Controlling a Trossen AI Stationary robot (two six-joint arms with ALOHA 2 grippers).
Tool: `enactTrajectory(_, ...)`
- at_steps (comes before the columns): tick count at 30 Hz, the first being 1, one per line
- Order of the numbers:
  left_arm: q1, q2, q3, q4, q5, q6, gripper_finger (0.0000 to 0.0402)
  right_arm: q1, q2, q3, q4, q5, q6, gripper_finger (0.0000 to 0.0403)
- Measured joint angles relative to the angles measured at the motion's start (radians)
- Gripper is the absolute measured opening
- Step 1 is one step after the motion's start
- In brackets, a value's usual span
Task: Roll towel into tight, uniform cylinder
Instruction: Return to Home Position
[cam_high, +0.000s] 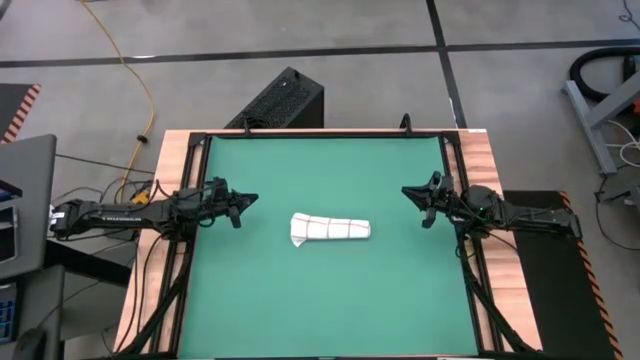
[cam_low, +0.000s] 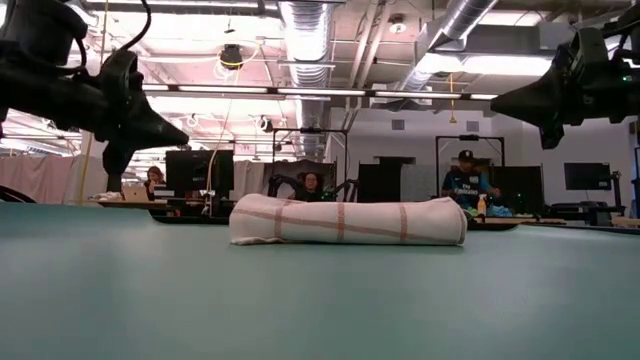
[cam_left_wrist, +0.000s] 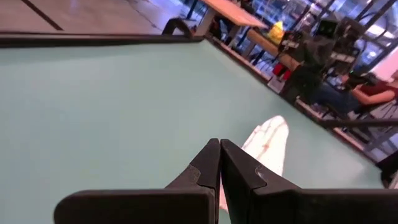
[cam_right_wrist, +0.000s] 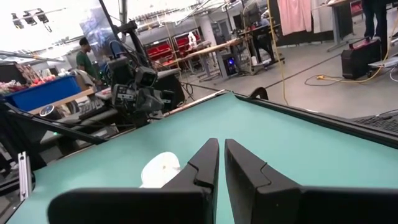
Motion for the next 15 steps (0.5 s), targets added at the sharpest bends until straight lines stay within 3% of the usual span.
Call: enactTrajectory(15,0.0,0.008,0.001,-0.203,0.012,-0.002,0.0,0.0,0.0,-0.001,-0.002,-0.004,0.001,0.005)
